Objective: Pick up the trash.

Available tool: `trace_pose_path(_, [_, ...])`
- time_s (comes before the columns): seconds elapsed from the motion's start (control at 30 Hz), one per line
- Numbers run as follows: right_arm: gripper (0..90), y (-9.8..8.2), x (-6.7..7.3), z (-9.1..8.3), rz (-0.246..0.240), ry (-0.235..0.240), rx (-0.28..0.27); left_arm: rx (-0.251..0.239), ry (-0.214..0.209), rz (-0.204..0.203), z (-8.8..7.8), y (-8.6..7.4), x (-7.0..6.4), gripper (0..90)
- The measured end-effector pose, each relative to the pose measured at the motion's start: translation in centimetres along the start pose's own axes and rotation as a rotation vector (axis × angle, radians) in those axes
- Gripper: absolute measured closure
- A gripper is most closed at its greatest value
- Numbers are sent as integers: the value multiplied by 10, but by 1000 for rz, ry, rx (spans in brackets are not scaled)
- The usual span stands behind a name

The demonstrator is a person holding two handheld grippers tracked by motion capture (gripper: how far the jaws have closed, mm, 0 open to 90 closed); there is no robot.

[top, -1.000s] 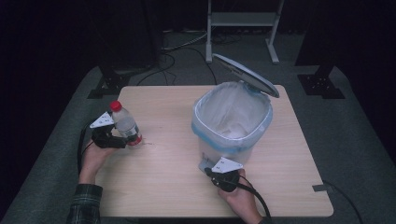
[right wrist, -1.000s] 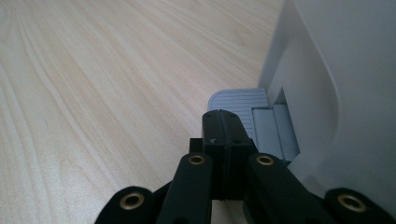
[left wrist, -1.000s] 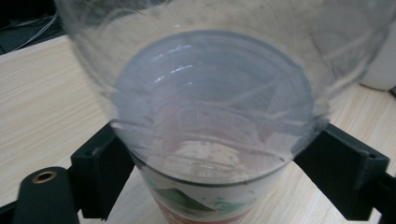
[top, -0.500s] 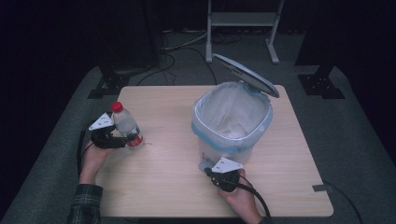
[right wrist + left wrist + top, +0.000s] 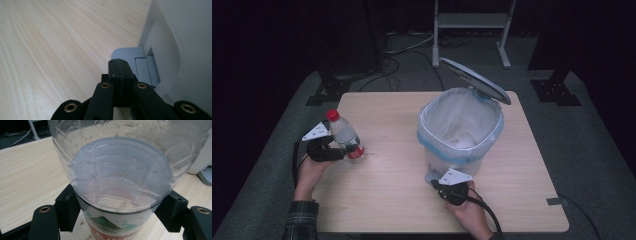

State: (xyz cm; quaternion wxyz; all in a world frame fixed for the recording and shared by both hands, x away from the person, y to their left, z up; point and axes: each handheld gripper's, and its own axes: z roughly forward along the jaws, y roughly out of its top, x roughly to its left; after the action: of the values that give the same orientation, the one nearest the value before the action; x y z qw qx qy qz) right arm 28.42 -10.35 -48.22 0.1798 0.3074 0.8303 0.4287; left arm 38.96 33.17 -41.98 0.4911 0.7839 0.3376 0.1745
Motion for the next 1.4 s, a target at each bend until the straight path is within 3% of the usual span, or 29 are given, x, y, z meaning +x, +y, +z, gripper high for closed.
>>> trace_pose_path(0.27, [894,0,0,0,3,3,0,-54,-19,-5,-11,4,-9,291])
trace_pose_path(0.47, [894,0,-1,0,4,4,0,-45,-21,12,-17,9,-19,291])
trace_pose_path(0.83, [893,0,-1,0,4,4,-1,-43,-33,0,-28,8,-34,291])
trace_pose_path(1.13, [893,0,-1,0,5,5,-1,-83,-52,-2,-41,13,-54,292])
trace_pose_path(1.4, [893,0,-1,0,5,5,-1,-91,-59,-3,-49,16,-67,291])
